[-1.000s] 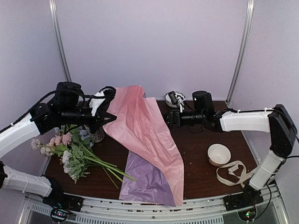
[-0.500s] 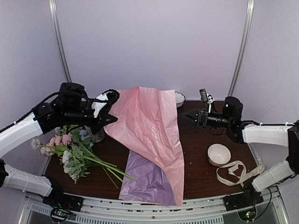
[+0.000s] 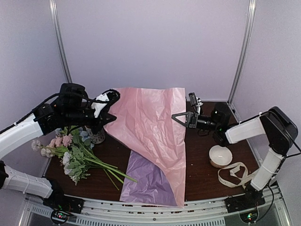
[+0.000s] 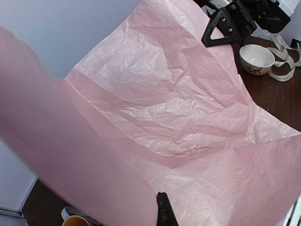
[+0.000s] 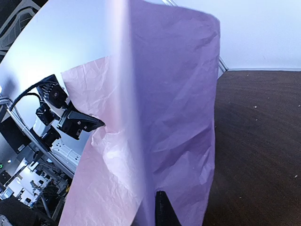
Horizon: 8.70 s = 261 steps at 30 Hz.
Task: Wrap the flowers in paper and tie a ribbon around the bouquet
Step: Unfold the folded wrapping paper at the center of the board, then pick up the fake flower from the corner of the board, then pass from the left arm to the right
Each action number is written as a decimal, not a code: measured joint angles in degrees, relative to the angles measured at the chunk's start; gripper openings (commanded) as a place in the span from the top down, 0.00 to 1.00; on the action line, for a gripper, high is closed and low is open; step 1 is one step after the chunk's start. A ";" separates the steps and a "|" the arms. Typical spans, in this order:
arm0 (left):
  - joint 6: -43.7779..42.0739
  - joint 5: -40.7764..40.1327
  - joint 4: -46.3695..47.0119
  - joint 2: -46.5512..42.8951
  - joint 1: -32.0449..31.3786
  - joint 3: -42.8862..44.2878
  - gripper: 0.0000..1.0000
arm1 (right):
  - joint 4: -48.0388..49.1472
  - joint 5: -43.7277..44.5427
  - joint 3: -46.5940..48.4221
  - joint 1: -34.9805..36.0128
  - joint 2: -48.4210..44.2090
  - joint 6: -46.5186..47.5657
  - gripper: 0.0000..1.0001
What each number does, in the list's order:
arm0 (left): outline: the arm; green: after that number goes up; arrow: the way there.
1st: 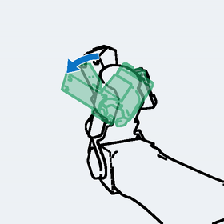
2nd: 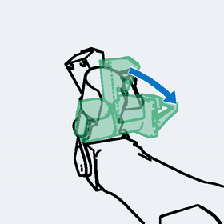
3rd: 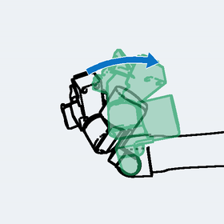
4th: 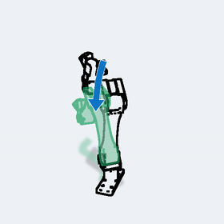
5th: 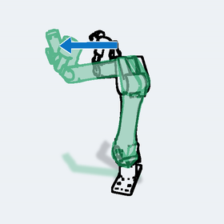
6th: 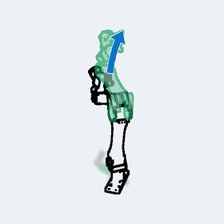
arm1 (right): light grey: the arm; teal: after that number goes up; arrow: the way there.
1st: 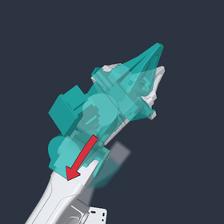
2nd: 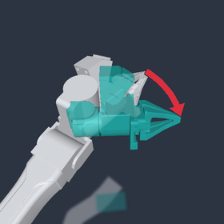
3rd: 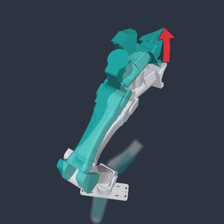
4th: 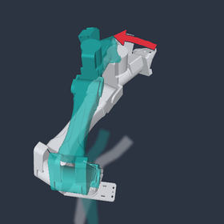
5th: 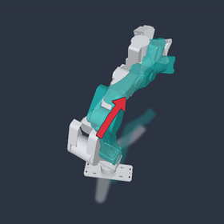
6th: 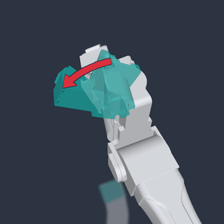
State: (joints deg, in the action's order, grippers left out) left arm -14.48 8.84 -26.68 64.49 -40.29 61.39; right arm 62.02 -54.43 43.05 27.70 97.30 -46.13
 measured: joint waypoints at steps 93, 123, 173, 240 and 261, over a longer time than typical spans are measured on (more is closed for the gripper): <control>13.81 -20.26 -13.77 54.95 4.00 24.28 0.22 | -62.71 53.31 1.90 -3.30 -16.65 4.70 0.62; 37.05 -21.55 -17.14 9.25 20.22 6.80 0.22 | -81.13 64.26 20.41 13.40 -18.71 33.31 0.43; 49.42 -24.39 -2.56 25.59 48.48 2.97 0.51 | -88.35 67.36 29.51 18.93 -4.04 43.23 0.44; 45.27 6.40 13.49 -30.14 39.85 -2.73 1.00 | -61.44 33.75 85.13 41.77 36.72 39.30 0.36; 46.58 8.79 12.46 -31.04 39.85 -5.77 1.00 | -61.37 41.24 86.40 43.54 42.64 40.81 0.86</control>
State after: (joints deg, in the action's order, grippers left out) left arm 32.10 17.63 -14.22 33.45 -0.45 55.61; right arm 0.64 -13.19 129.45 71.24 139.94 -5.32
